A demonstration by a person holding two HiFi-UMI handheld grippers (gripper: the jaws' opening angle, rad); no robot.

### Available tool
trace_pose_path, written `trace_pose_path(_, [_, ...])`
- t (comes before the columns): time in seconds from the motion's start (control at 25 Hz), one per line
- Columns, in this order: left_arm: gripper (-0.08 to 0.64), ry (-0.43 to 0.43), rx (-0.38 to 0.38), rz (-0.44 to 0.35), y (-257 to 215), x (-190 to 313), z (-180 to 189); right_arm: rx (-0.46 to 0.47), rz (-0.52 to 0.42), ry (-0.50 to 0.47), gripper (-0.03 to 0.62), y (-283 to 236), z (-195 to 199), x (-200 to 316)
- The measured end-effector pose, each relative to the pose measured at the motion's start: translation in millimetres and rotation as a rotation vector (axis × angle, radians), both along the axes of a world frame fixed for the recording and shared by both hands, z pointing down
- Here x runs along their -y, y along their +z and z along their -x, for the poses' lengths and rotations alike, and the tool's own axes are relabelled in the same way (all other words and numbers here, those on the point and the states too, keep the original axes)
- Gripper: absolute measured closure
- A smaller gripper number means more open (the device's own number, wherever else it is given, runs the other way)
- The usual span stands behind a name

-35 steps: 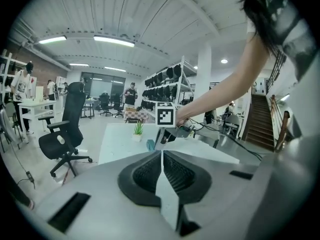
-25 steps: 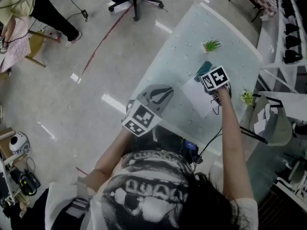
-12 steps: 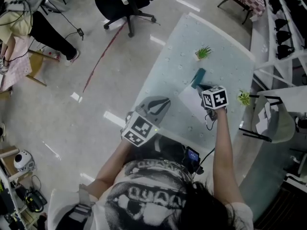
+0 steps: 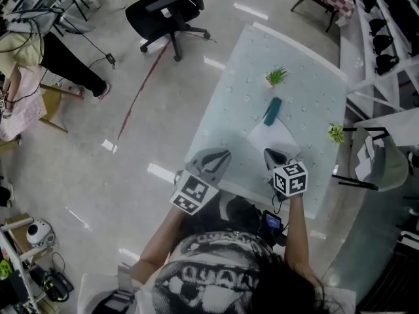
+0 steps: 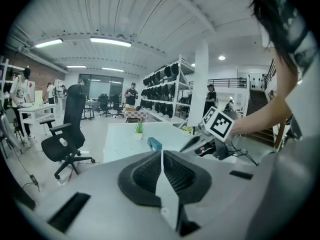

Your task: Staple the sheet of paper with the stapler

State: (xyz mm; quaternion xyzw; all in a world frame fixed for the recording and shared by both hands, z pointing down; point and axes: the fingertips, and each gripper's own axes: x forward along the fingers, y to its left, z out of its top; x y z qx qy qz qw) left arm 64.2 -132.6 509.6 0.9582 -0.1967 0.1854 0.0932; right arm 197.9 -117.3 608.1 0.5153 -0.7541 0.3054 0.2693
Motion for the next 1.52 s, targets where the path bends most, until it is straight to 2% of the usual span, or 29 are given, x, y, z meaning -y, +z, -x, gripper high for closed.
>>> trace_pose_path(0.2, [0.548, -0.056, 0.024, -0.014, -2, -7, 9, 0.04, -0.041, 0.013, 0.598, -13, 15, -28])
trace_pose_path(0.48, [0.548, -0.132, 0.058, -0.044, -11, -35, 1, 0.132, -0.077, -0.019, 0.594, -40, 18, -70])
trace_pose_path(0.84, [0.548, -0.202, 0.082, -0.05, -19, -122, -39, 0.192, -0.159, -0.114, 0.595, -65, -5, -141])
trace_pose_path(1.04, [0.548, -0.259, 0.047, -0.03, -22, -175, -55, 0.219, -0.207, -0.182, 0.597, -72, -5, -181])
trace_pose_path(1.52, [0.548, -0.345, 0.059, -0.083, -34, -259, -46, 0.25, -0.324, -0.302, 0.607, -95, 20, -248])
